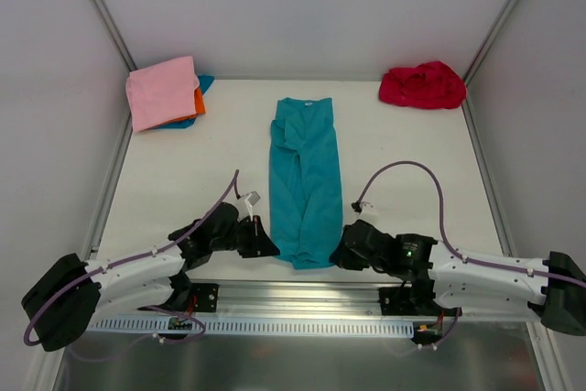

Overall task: Fold and stack the t-shirts
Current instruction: Fold the folded rectangular tshirt in 1/3 of the way

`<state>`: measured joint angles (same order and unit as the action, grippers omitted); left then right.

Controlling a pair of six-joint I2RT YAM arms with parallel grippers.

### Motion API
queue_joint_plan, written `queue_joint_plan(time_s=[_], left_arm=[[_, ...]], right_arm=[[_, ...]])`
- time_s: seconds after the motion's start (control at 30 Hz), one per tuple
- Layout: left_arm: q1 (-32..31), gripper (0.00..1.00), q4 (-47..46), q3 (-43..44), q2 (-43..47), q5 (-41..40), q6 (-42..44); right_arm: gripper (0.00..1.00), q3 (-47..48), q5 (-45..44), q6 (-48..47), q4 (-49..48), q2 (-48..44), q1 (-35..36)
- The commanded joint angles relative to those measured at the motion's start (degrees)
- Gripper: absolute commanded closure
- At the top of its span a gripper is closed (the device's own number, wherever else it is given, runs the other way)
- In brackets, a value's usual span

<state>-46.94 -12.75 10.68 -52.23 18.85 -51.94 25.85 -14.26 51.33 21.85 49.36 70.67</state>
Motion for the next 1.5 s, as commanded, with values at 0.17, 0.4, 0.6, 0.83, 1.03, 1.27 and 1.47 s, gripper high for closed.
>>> queue_joint_plan(time_s=[0.17,0.4,0.6,0.83,1.03,1.27,1.47], left_arm=[[-0.6,1.0,-3.0,8.9,-5.9,0.0,1.7],[-0.6,1.0,0.3,15.2,-8.4,-1.0,3.4],[-0.2,1.0,5.8,20.8,-8.3,-4.7,6.0],[6.5,1.0,9.9,26.3,-11.4,-5.7,9.2],[11.7,1.0,12.5,34.4,-19.0,-5.8,13.1],[15.3,1.0,16.8,45.6,-32.6,-5.4,15.9],[18.8,0.79,20.2,53.9,-40.5,-9.4,16.8]], right_arm=[[1.0,7.1,-0.2,-4.7,2.2,3.4,-3.2],[0.99,13.3,4.8,-11.7,4.1,5.2,-11.2],[1.0,18.0,10.7,-18.0,2.9,10.8,-19.3],[0.99,25.8,17.3,-24.9,1.3,22.2,-27.6],[0.99,33.6,22.1,-29.3,0.6,33.2,-32.5],[0.99,43.0,26.2,-32.3,0.7,44.1,-38.1],[0.96,56.0,26.8,-36.5,3.5,54.0,-42.5]])
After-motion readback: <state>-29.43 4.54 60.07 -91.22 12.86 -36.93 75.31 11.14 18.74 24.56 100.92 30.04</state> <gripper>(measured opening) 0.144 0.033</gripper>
